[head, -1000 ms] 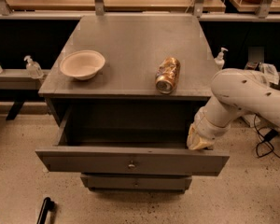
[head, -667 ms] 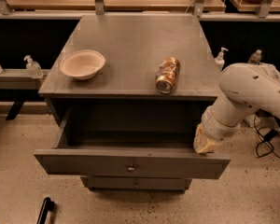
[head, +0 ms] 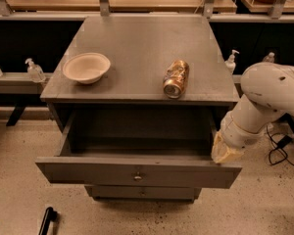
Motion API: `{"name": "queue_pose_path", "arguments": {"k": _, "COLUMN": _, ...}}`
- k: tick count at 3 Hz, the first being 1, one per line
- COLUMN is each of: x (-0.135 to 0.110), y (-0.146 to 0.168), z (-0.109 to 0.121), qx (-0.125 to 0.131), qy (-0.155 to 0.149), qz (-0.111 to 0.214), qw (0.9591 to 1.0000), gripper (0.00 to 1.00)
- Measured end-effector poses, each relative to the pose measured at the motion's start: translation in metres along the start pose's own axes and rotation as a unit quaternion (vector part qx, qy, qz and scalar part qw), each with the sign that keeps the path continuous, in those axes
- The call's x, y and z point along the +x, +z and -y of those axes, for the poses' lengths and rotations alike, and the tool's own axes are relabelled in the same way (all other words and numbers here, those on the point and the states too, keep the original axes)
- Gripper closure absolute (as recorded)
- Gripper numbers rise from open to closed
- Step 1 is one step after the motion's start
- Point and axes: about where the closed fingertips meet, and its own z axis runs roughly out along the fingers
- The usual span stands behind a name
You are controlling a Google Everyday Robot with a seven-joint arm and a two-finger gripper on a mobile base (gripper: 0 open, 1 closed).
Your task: Open top drawer
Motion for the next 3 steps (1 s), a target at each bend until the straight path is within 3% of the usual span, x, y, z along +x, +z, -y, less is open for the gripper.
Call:
{"name": "queue_pose_path", "arguments": {"k": 2, "x": -0.018, "y": 0.001, "z": 0.016, "qx": 0.045, "qy": -0.017, "qz": 0.002, "qw": 0.9989, "gripper": 1.0}}
{"name": "queue_pose_path", "arguments": {"k": 3, "x": -0.031, "y": 0.023, "z": 0.038, "qx": 0.082, "qy": 0.001, "qz": -0.013, "qw": 0.9965, "gripper": 1.0}}
